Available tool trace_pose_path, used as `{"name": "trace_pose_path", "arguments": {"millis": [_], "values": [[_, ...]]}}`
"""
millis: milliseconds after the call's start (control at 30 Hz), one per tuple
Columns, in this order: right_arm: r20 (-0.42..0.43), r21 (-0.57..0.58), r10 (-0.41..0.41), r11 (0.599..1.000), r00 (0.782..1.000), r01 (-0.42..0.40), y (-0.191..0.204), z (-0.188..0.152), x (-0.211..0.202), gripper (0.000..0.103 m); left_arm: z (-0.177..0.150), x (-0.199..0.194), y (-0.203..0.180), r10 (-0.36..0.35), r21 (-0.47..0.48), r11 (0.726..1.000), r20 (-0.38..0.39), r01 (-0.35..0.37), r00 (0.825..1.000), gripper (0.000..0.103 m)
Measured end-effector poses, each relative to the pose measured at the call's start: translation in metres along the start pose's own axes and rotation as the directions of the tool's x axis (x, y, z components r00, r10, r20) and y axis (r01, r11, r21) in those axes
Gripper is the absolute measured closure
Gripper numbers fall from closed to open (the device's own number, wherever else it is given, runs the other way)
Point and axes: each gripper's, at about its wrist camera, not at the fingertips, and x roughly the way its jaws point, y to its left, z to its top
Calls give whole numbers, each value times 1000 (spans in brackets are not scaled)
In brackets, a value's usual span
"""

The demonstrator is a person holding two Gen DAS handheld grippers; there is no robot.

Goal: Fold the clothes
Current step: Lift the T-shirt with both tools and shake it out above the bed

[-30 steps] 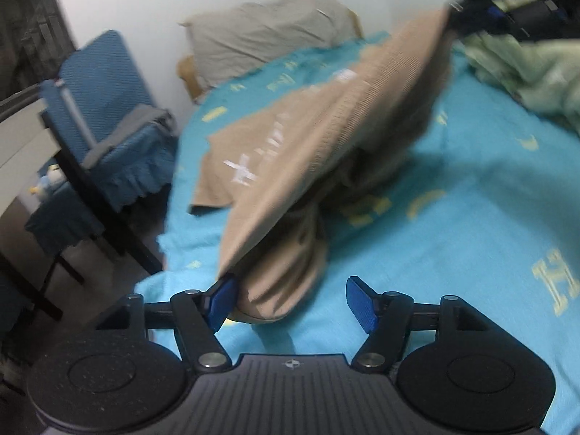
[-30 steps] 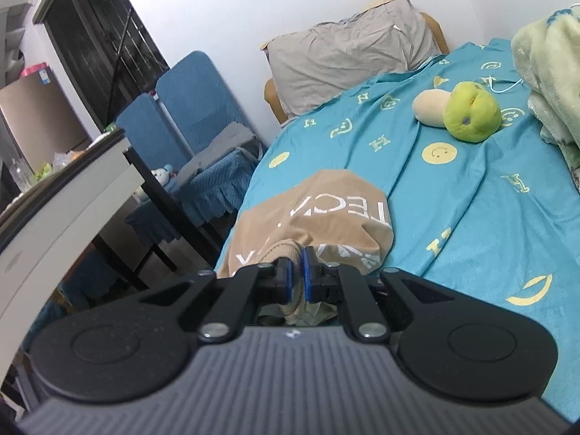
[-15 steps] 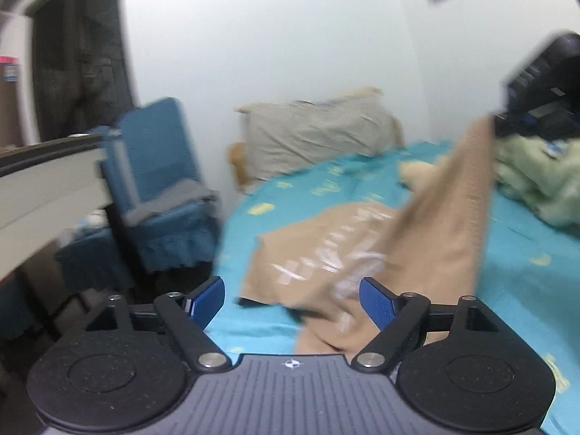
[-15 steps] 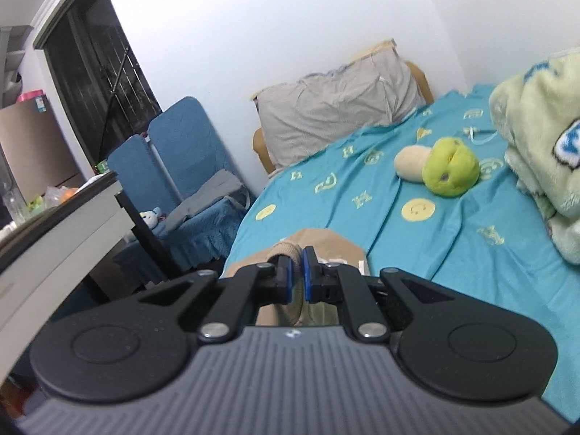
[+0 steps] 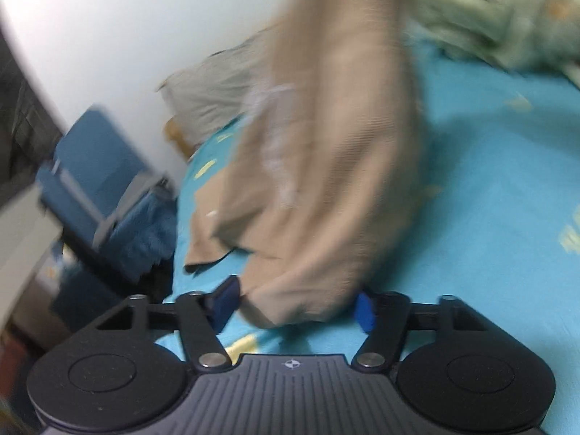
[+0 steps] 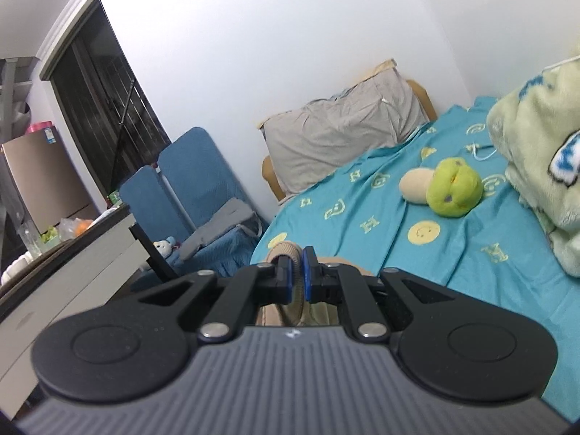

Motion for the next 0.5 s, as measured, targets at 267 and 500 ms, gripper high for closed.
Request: {"name": "trace_pose_path", "arguments": {"millis": [267, 500], "values": [[-81, -65, -49, 997, 996, 44, -7, 2, 6, 94, 4, -75, 92, -3, -395, 912, 272, 115, 962, 97], [-29, -230, 102, 967, 994, -106, 20, 16, -46, 94, 2, -170, 160, 74, -526, 806, 546, 273, 834, 98]]}}
